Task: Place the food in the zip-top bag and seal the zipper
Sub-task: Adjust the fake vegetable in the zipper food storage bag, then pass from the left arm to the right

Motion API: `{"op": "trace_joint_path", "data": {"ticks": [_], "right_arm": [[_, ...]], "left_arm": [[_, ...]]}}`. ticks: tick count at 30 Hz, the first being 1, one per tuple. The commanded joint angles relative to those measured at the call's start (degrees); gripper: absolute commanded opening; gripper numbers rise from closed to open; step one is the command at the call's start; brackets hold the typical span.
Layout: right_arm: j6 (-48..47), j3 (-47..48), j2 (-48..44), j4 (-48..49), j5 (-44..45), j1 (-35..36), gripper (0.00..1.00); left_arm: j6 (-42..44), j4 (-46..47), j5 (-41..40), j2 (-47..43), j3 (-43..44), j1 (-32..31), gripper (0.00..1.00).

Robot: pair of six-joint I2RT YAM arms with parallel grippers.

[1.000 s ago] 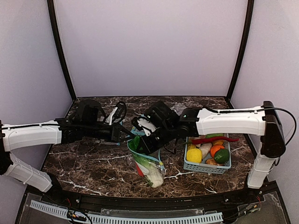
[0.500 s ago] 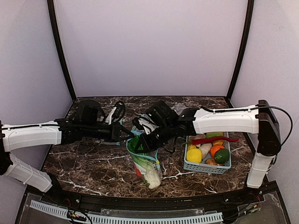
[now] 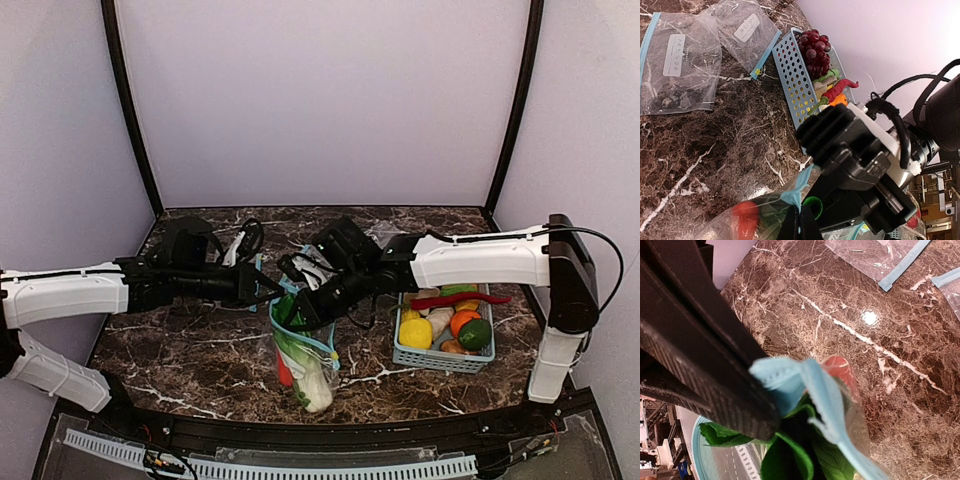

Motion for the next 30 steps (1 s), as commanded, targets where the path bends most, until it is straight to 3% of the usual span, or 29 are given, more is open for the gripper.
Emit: {"op": "trace_joint_path", "data": {"ticks": [1, 7, 16, 22, 30], "right_arm": [[1.1, -2.3, 0.7, -7.5, 3.5, 2.1, 0.08], [0.6, -3.5, -7.1, -7.9, 10.4, 2.2, 0.38], [-1.2, -7.3, -18.8, -7.2, 15.9, 3.4, 0.72], [-0.7, -15.7, -26.7, -2.0, 22.0, 6.8, 0.79], [2.2, -27.3, -29.6, 9.2, 32.9, 15.5, 0.75]], "left_arm": [[-1.0, 13.5, -0.1, -1.7, 1.1, -0.3, 0.01], [1.7, 0.7, -4.7, -2.8, 1.6, -0.2, 0.01], [0.8, -2.3, -6.0, -2.3, 0.7, 0.6, 0.01], [-0.9, -2.2, -7.4, -2.4, 0.1, 1.0, 0.01], [-3.2, -2.6, -9.5, -3.7, -1.7, 1.3, 0.01]]}}
